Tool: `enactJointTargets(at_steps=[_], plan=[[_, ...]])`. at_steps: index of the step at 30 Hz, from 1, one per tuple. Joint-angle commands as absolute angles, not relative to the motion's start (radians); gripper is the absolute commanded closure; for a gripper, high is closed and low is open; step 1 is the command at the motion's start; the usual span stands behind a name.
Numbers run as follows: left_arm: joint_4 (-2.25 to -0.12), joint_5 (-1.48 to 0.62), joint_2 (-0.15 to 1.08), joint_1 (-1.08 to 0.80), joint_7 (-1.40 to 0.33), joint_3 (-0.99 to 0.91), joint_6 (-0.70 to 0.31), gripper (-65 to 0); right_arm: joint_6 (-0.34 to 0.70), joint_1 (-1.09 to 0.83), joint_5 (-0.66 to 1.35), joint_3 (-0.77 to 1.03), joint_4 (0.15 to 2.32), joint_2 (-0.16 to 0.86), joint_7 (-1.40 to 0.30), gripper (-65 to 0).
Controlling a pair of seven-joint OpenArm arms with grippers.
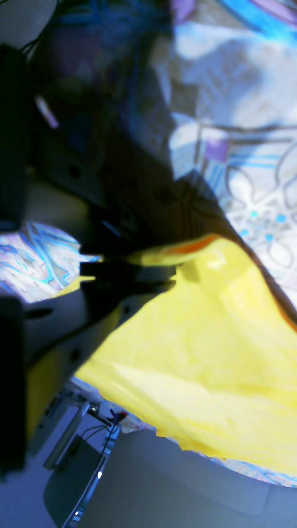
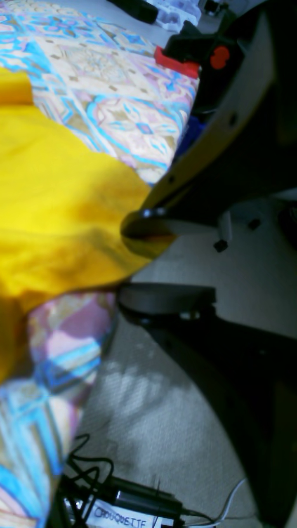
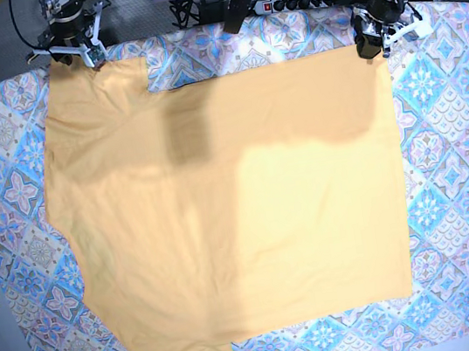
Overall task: Fold the T-shirt properly
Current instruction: 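Lift the gripped hem corners and pull them toward the robot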
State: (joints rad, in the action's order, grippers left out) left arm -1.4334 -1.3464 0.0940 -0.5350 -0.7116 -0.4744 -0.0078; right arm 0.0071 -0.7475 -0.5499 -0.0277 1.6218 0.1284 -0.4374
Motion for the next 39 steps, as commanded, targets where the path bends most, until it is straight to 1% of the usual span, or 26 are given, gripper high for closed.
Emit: enactJointTargets(at_steps=[1, 5, 9, 16, 29, 32, 39], plan=[[-1.44, -1.34, 0.101, -0.542, -0.711, -0.476, -0.004, 0.0, -0.008, -0.75, -0.558, -0.018, 1.632, 0.136, -0.432, -17.9], [-1.44, -1.34, 0.101, -0.542, -0.713, -0.476, -0.004, 0.0, -0.008, -0.73, -0.558, -0.016, 1.63, 0.136, -0.432, -10.6], [-1.44, -1.34, 0.101, -0.542, -0.716, -0.476, -0.004, 0.0, -0.008, -0.73, -0.558, 0.01, 1.63, 0.133, -0.433, 0.0], [-1.44, -1.339, 0.108, -0.567, -0.716, -0.476, -0.004, 0.0, -0.008, -0.78, -0.558, 0.021, 1.646, 0.133, -0.426, 0.0], [-1.442, -1.337, 0.194, -0.671, -0.717, -0.475, -0.004, 0.0, -0.008, -0.903, -0.558, 0.015, 1.724, 0.134, -0.429, 0.0], [-1.442, -1.337, 0.196, -0.696, -0.719, -0.473, -0.004, 0.0, -0.008, -0.932, -0.558, 0.019, 1.753, 0.134, -0.43, 0.0], [-1.58, -1.287, 0.193, -0.746, -0.733, -0.473, -0.004, 0.0, -0.008, -0.981, -0.558, 0.019, 1.813, 0.136, -0.429, 0.0]])
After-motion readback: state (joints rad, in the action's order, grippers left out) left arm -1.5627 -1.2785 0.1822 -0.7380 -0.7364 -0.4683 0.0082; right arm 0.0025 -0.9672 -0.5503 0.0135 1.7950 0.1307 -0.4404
